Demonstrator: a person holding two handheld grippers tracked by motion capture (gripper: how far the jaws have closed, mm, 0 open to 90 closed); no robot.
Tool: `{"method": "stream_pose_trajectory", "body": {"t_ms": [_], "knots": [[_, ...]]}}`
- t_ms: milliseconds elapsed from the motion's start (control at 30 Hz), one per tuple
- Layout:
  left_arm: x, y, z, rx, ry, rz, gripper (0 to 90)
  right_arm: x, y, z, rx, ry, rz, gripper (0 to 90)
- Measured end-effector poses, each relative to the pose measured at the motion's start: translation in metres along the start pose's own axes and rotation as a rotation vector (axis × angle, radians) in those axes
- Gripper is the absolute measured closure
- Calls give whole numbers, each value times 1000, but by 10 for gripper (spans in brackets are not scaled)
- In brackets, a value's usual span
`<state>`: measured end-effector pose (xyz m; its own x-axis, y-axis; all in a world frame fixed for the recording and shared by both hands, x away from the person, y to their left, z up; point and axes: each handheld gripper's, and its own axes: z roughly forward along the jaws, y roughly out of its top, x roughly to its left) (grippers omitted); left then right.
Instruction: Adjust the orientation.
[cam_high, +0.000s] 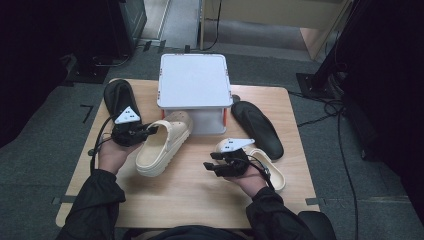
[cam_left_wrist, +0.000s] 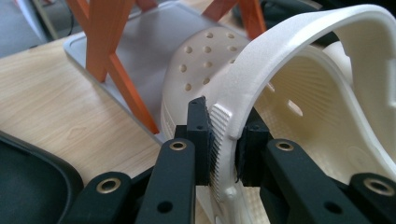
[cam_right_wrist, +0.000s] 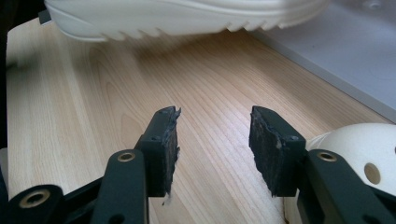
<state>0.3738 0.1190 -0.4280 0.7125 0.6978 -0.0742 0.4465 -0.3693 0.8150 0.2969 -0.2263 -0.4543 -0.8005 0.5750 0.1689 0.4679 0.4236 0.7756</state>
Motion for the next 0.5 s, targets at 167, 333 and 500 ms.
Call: {"method": "stream_pose_trajectory", "body": {"t_ms": [167,333,500], "knots": [[-4,-1,11,41,-11,1,789,0,-2,0,0,-3,1,527],[-7,-3,15,64,-62,-35,746,1,-2,1,-6,-4,4,527],[-12,-4,21,101,-104,-55,725,3,-1,3,-1,-1,5,527]]}}
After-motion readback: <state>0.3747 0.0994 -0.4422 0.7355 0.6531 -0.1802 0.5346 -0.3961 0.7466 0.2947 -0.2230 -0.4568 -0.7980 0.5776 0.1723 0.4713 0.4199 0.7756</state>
